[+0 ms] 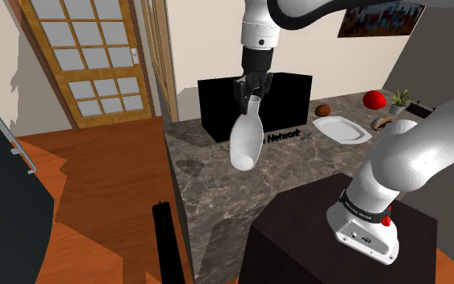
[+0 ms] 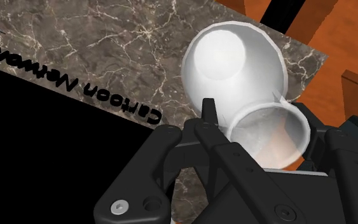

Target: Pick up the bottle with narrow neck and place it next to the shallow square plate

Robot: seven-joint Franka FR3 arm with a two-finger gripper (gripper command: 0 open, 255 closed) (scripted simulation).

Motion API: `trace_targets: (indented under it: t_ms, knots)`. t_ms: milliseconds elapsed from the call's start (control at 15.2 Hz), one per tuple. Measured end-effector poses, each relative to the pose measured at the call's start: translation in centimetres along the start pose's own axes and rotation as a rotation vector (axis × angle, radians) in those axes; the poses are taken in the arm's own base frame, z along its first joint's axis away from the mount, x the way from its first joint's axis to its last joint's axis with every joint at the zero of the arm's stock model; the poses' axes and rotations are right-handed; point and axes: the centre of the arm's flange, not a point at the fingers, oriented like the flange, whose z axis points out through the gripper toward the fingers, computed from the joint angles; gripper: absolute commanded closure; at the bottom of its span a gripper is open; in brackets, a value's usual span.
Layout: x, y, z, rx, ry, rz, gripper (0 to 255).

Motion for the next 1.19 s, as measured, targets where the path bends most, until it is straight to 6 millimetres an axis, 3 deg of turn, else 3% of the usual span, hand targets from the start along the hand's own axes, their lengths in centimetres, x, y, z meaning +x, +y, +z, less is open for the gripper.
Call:
trace_targets:
  t_ms: [1188]
  knots:
    - [-0.1, -0.2, -9.5, 0.0, 0.0, 0.0, 255]
